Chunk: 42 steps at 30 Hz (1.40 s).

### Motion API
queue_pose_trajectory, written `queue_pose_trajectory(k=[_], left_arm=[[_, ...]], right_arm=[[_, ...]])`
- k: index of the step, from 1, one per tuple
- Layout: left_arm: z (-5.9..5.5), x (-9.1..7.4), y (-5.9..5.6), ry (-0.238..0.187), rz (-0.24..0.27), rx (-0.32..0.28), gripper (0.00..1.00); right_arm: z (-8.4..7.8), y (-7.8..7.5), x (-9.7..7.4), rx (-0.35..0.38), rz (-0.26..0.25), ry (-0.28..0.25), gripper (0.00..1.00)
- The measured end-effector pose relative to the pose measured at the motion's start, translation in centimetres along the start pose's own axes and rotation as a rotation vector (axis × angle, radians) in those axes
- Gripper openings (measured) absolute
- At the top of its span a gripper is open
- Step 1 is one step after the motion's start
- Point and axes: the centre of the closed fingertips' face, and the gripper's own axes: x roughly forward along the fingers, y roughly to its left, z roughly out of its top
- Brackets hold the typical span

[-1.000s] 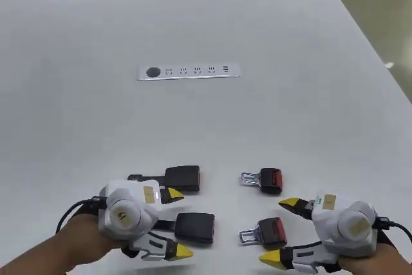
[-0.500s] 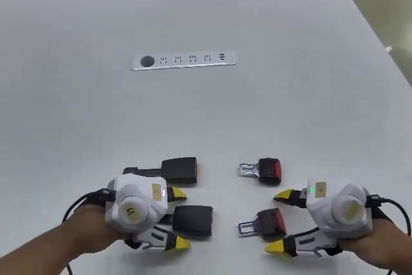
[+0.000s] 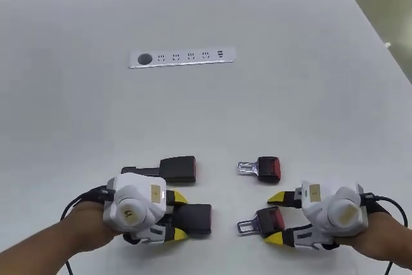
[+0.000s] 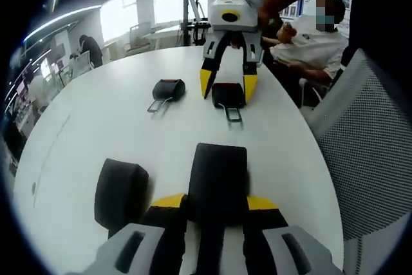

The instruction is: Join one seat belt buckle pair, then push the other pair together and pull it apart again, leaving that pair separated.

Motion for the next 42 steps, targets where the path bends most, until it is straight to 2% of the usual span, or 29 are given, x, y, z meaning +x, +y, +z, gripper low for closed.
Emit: queue_pose_trajectory(k=[1, 5, 8, 12, 20, 26, 30, 37, 42], left_arm=[[0.0, 0.0, 0.0, 0.001, 0.000, 0.005, 0.35], [0.1, -0.1, 0.1, 0.009, 0.003, 0.003, 0.34], [-0.1, -0.1, 0.2, 0.014, 0.006, 0.002, 0.34], [-0.2, -0.1, 0.3, 0.015, 0.011, -0.007, 0.34], [-0.2, 0.1, 0.5, 0.035, 0.023, -0.023, 0.34], [-0.2, 0.2, 0.5, 0.053, 0.025, -0.025, 0.34], [-0.1, 0.2, 0.4, 0.063, 0.023, -0.023, 0.34], [-0.1, 0.2, 0.3, 0.076, 0.024, -0.021, 0.34], [-0.1, 0.3, 0.3, 0.090, 0.020, -0.012, 0.34]], right_arm=[[0.1, 0.1, 0.0, -0.011, 0.001, 0.001, 0.37], [-0.1, -0.1, -0.1, 0.022, -0.022, -0.012, 0.37], [-0.7, -1.1, -0.5, 0.099, -0.095, -0.025, 0.37], [-1.3, -1.3, -0.7, 0.134, -0.117, -0.037, 0.37], [-2.0, -1.1, -0.5, 0.161, -0.141, -0.046, 0.36], [-1.8, -0.8, -0.7, 0.176, -0.155, -0.053, 0.36], [-1.2, -0.5, -0.8, 0.185, -0.160, -0.059, 0.36], [-0.2, -0.6, 0.2, 0.184, -0.170, -0.059, 0.36], [-0.1, -0.7, 0.7, 0.198, -0.182, -0.070, 0.36]])
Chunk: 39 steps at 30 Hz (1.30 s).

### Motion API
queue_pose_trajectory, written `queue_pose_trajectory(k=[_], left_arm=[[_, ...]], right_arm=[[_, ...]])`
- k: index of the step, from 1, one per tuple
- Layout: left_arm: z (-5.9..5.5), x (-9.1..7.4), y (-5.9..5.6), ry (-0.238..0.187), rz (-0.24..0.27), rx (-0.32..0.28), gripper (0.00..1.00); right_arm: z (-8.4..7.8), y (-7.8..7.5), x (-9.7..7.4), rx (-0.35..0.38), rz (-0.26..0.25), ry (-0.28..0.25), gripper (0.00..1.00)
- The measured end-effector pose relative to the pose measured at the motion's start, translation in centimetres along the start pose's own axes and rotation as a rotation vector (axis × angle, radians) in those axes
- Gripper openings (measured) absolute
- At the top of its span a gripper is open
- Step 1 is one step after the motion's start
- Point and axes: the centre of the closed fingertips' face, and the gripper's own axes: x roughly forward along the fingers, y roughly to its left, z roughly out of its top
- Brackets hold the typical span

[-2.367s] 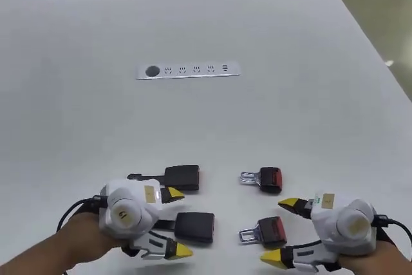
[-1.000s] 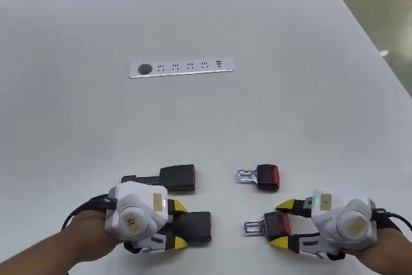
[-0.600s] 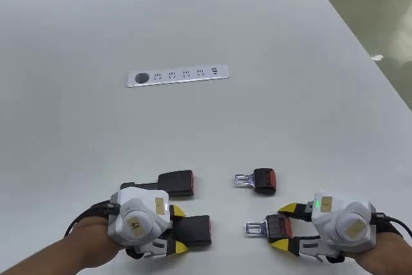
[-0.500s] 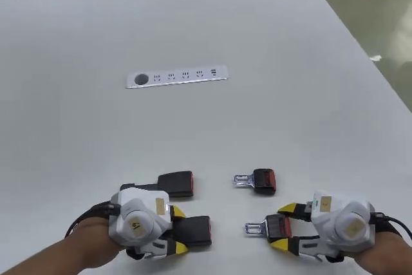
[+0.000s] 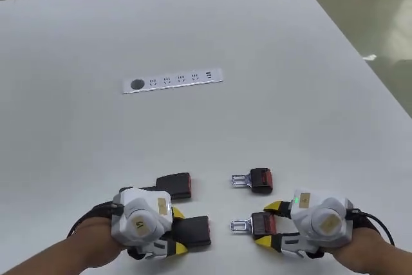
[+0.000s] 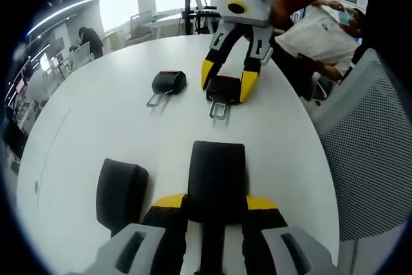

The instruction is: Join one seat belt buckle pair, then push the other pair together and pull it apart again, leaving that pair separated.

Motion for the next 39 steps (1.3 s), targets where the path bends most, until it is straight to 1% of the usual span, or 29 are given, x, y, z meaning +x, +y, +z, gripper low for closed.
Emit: queue_pose_trajectory(k=[3, 7, 10, 12, 15, 18, 20, 23, 25, 27, 28, 31, 34, 39], left_arm=[[0.0, 0.0, 0.0, 0.005, -0.004, 0.006, 0.34], [0.0, 0.1, -0.1, 0.016, -0.009, 0.016, 0.34], [-0.2, 0.1, 0.0, 0.021, -0.012, 0.020, 0.34], [-0.2, 0.1, 0.0, 0.022, -0.012, 0.020, 0.33], [-0.1, 0.1, -0.1, 0.025, -0.012, 0.017, 0.33], [-0.1, 0.1, -0.3, 0.042, -0.017, 0.024, 0.33], [-0.1, 0.1, -0.3, 0.042, -0.021, 0.031, 0.33], [-0.2, 0.1, -0.4, 0.041, -0.024, 0.037, 0.33], [-0.2, 0.1, -0.4, 0.041, -0.024, 0.036, 0.33], [-0.1, 0.1, -0.5, 0.045, -0.024, 0.038, 0.33], [-0.1, 0.0, -0.5, 0.045, -0.025, 0.039, 0.33], [0.0, 0.0, -0.5, 0.042, -0.026, 0.037, 0.33], [-0.2, -0.1, -0.4, 0.038, -0.025, 0.035, 0.33], [-0.3, 0.0, -0.3, 0.045, -0.029, 0.038, 0.33]], right_arm=[[-0.1, -0.2, 0.5, -0.004, 0.002, 0.005, 0.36], [0.3, 0.2, 1.1, -0.011, 0.008, 0.002, 0.36], [1.1, 0.8, 1.5, -0.019, 0.015, -0.003, 0.36], [1.4, 0.9, 1.7, -0.024, 0.014, -0.004, 0.36], [2.2, 1.6, 2.0, -0.034, 0.027, -0.006, 0.36], [2.5, 1.6, 2.4, -0.038, 0.034, -0.007, 0.36], [2.8, 2.0, 2.5, -0.044, 0.041, -0.008, 0.36], [3.1, 1.9, 2.9, -0.052, 0.050, -0.011, 0.36], [3.4, 2.6, 3.2, -0.055, 0.056, -0.021, 0.36], [3.7, 2.8, 3.5, -0.052, 0.056, -0.023, 0.36], [3.6, 2.7, 3.5, -0.064, 0.050, -0.016, 0.36], [3.4, 2.5, 3.6, -0.048, 0.052, -0.025, 0.36], [3.5, 2.7, 3.7, -0.043, 0.047, -0.024, 0.36], [3.7, 2.7, 3.8, -0.040, 0.054, -0.015, 0.36]])
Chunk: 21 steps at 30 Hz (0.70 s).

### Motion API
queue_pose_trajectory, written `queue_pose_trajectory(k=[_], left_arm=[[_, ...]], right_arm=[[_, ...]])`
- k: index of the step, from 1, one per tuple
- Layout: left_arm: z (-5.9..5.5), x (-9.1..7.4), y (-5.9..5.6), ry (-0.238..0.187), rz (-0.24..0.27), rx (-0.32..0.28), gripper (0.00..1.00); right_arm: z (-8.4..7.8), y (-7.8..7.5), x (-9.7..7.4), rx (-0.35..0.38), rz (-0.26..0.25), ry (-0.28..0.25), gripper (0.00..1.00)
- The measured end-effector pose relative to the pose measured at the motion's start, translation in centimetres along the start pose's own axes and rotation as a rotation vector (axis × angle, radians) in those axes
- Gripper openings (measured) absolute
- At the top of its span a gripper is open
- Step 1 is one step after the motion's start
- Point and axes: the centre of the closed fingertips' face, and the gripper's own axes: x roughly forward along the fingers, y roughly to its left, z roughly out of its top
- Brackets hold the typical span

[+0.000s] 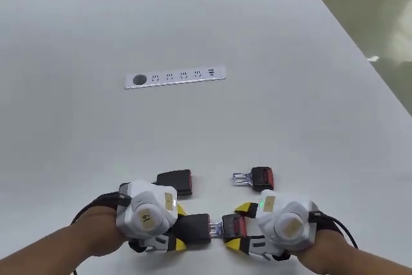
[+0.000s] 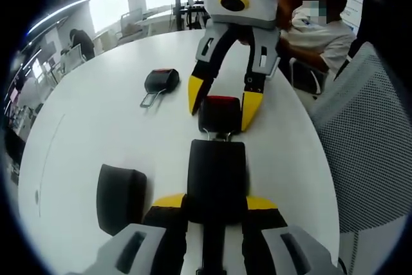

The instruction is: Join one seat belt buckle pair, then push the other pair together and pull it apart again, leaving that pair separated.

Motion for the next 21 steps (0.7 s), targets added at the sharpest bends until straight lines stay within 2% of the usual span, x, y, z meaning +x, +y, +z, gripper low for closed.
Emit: queue_pose_trajectory(k=[7, 13, 21], left_arm=[[-0.1, 0.0, 0.0, -0.003, 0.001, -0.001, 0.33], [-0.1, 0.0, -0.1, 0.005, -0.004, 0.008, 0.33], [-0.2, -0.1, 0.0, 0.015, -0.007, 0.012, 0.33]], right_arm=[[-0.1, -0.1, 0.5, 0.012, -0.007, -0.011, 0.36], [0.6, 0.4, 1.4, -0.002, 0.003, -0.013, 0.35], [0.8, 0.7, 1.2, 0.011, -0.007, -0.026, 0.35]])
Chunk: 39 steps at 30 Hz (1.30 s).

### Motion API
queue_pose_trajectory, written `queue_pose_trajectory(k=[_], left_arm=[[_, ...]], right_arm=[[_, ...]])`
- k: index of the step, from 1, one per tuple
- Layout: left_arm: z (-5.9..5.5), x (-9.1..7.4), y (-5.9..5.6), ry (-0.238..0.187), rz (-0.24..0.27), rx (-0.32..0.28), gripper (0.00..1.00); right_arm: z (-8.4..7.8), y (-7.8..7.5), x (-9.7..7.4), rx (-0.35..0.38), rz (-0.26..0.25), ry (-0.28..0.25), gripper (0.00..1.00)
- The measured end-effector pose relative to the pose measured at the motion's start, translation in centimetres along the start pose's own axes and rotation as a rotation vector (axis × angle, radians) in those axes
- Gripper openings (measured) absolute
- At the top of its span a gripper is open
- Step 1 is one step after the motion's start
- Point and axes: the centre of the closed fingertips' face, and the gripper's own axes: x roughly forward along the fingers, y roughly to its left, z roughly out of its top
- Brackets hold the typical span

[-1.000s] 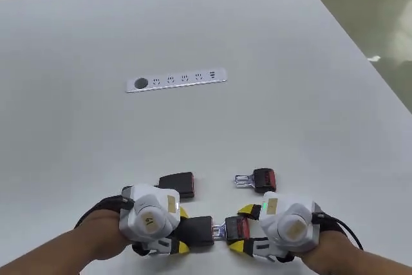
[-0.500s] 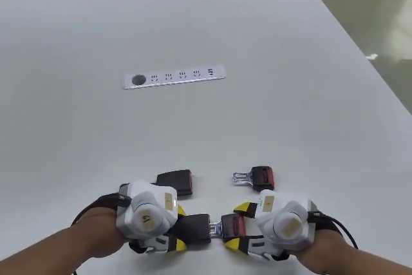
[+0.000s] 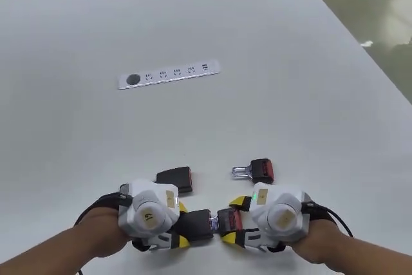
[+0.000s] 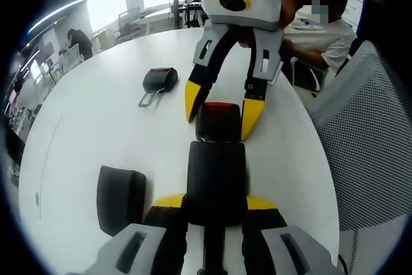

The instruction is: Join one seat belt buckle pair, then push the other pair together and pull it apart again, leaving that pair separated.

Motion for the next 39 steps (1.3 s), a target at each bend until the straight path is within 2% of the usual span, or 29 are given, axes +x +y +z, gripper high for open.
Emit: queue_pose_trajectory(k=[15, 16, 17, 23, 27, 30, 34, 39], left_arm=[[0.08, 0.19, -0.02, 0.011, -0.008, 0.008, 0.33], [-0.19, 0.19, -0.04, 0.022, -0.016, 0.008, 0.33], [-0.08, 0.23, 0.01, 0.015, -0.012, 0.009, 0.33], [0.08, 0.33, 0.07, 0.015, -0.010, 0.007, 0.33], [0.13, 0.29, 0.05, -0.010, -0.006, -0.012, 0.33], [0.31, 0.35, -0.02, 0.000, -0.006, -0.006, 0.33], [0.15, 0.32, 0.07, -0.014, -0.003, -0.016, 0.33], [0.20, 0.36, 0.01, -0.012, -0.001, -0.016, 0.33]], right_arm=[[0.21, 0.01, 0.25, 0.002, -0.004, -0.001, 0.36], [0.32, 0.25, 0.56, -0.005, 0.010, -0.001, 0.36], [0.53, -0.13, 0.65, 0.000, 0.001, -0.004, 0.36], [0.26, -0.23, 0.65, -0.003, -0.002, -0.008, 0.36], [0.22, -0.24, 0.44, -0.008, 0.002, -0.003, 0.36], [0.09, -0.29, 0.33, -0.017, 0.002, 0.008, 0.36], [0.06, -0.27, 0.06, -0.016, 0.001, 0.003, 0.36], [-0.17, -0.35, -0.22, -0.028, 0.006, 0.011, 0.35]])
